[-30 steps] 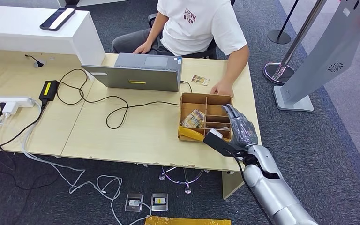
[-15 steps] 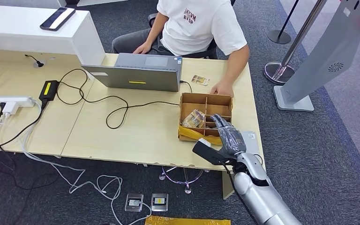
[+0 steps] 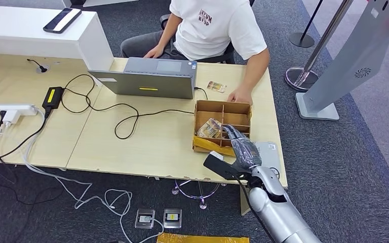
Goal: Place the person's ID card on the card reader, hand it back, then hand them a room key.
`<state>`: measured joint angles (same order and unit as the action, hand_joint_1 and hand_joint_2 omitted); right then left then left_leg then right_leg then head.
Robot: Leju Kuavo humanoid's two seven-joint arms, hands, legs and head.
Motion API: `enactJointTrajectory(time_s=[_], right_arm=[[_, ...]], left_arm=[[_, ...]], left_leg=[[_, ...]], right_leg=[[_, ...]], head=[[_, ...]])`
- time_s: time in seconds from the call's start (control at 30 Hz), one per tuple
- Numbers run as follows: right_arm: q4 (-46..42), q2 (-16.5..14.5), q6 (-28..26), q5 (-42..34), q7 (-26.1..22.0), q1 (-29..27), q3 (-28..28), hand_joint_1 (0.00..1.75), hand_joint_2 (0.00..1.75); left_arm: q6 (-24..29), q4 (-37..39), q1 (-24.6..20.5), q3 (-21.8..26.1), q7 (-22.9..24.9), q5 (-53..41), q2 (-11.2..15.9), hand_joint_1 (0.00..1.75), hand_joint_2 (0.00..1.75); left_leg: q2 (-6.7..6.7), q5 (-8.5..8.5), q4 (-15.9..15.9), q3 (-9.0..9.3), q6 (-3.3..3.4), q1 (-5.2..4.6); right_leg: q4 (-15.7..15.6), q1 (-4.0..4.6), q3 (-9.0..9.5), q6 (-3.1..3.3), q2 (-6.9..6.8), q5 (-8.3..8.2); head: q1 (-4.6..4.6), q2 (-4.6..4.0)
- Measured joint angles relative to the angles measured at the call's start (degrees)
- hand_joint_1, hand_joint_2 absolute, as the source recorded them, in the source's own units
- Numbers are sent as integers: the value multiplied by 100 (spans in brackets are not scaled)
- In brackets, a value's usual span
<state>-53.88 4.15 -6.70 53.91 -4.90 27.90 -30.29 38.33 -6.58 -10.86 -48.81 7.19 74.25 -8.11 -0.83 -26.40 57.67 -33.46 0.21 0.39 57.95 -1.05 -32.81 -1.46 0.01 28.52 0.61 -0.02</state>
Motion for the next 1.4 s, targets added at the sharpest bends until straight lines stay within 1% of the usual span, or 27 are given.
enactJointTrajectory(time_s=[0.9, 1.17, 1.4], right_arm=[[-14, -38, -20, -20, 19, -4, -76, 0, 175], [-46, -21, -173, -83, 70, 46, -75, 0, 175], [-46, 13, -193, -95, 71, 79, -75, 0, 175]], left_arm=[[1, 0, 1, 184, -13, -120, 13, 0, 0], [1, 26, -2, 199, -10, -127, -36, 0, 0], [1, 58, -8, 274, -10, -125, -65, 0, 0]], left_leg=[[0, 0, 0, 0, 0, 0], [0, 0, 0, 0, 0, 0], [0, 0, 0, 0, 0, 0]], right_leg=[[0, 0, 1, 0, 0, 0], [0, 0, 0, 0, 1, 0], [0, 0, 0, 0, 0, 0]], head=[[0, 0], [0, 1], [0, 0]])
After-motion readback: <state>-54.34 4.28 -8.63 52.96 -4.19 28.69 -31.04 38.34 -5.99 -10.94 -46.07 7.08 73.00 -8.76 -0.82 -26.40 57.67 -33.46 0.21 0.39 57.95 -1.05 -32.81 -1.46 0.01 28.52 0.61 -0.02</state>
